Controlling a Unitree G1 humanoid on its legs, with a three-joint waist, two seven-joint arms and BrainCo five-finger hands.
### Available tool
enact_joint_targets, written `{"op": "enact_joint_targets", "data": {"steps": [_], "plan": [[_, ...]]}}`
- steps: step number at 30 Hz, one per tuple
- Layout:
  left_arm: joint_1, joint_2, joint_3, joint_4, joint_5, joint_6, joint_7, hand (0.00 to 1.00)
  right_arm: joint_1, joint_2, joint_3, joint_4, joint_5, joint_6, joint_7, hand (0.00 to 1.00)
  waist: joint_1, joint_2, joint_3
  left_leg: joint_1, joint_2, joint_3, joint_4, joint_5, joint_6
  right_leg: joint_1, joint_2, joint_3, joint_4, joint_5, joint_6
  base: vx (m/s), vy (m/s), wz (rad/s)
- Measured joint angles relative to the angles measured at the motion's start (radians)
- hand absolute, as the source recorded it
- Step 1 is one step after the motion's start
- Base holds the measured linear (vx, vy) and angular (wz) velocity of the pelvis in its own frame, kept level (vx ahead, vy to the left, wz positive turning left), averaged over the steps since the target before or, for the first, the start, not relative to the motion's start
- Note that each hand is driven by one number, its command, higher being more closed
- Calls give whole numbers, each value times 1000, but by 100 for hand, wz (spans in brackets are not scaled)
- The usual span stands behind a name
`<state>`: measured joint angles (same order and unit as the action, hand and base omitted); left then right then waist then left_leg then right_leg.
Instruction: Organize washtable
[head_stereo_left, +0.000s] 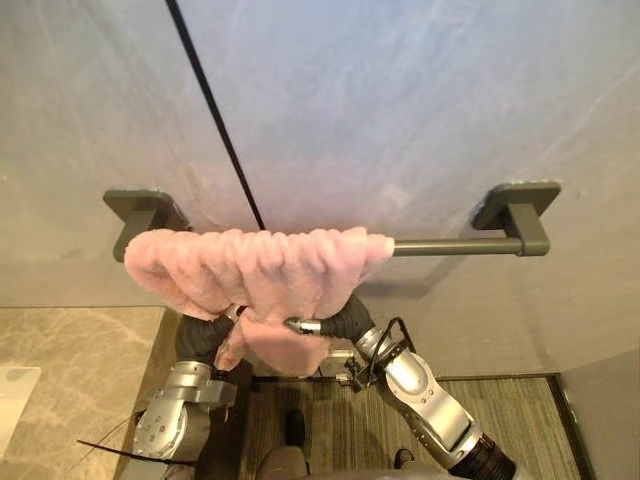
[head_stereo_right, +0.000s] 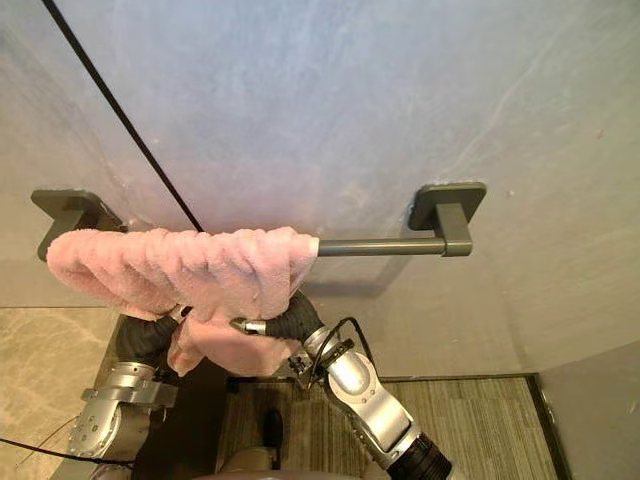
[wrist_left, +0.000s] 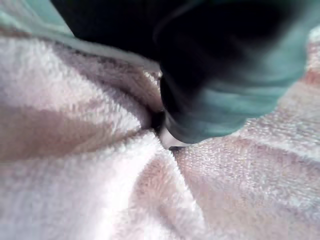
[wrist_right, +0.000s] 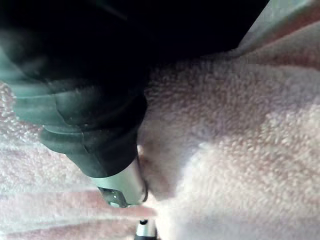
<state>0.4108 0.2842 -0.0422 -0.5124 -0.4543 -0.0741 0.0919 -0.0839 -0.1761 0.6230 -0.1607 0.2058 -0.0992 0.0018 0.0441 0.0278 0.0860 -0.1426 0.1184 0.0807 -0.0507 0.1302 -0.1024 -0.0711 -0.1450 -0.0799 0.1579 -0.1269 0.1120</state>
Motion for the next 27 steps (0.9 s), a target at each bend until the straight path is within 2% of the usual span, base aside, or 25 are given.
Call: {"op": "enact_joint_targets", "data": {"steps": [7,10,13,18,22,27], "plan": [[-53,-105,24,0,154,1,4,100,24,32,-76,-1,-44,9,5,100,-3,1,1,4,0,1,-40,26,0,-26,0,-1,25,-8,10,-47,6,2],[-67,-169,23,0,195,1,3,100,53,81,-112,-3,-61,10,11,100,-6,2,1,4,-6,4,-40,27,0,-38,-7,1,39,-14,15,-43,10,1],[-69,-203,23,0,224,0,3,100,60,94,-129,-6,-82,11,24,100,-10,2,1,7,-14,6,-40,30,4,-37,-16,3,46,-15,18,0,0,0],[-78,-223,23,0,235,0,3,100,81,136,-155,-13,-112,11,26,100,-11,1,1,13,-15,8,-40,33,2,-32,-17,4,45,-14,20,0,0,0],[-80,-253,23,2,252,-1,1,100,85,166,-177,-14,-138,11,26,100,-29,2,2,21,-14,9,-41,30,5,-15,-15,4,23,-8,30,-3,3,-1],[-100,-263,21,8,257,-1,-5,100,93,194,-199,-18,-138,11,26,100,-30,0,11,21,-15,13,-43,30,5,-2,-15,5,-4,1,35,-3,3,-1]]}}
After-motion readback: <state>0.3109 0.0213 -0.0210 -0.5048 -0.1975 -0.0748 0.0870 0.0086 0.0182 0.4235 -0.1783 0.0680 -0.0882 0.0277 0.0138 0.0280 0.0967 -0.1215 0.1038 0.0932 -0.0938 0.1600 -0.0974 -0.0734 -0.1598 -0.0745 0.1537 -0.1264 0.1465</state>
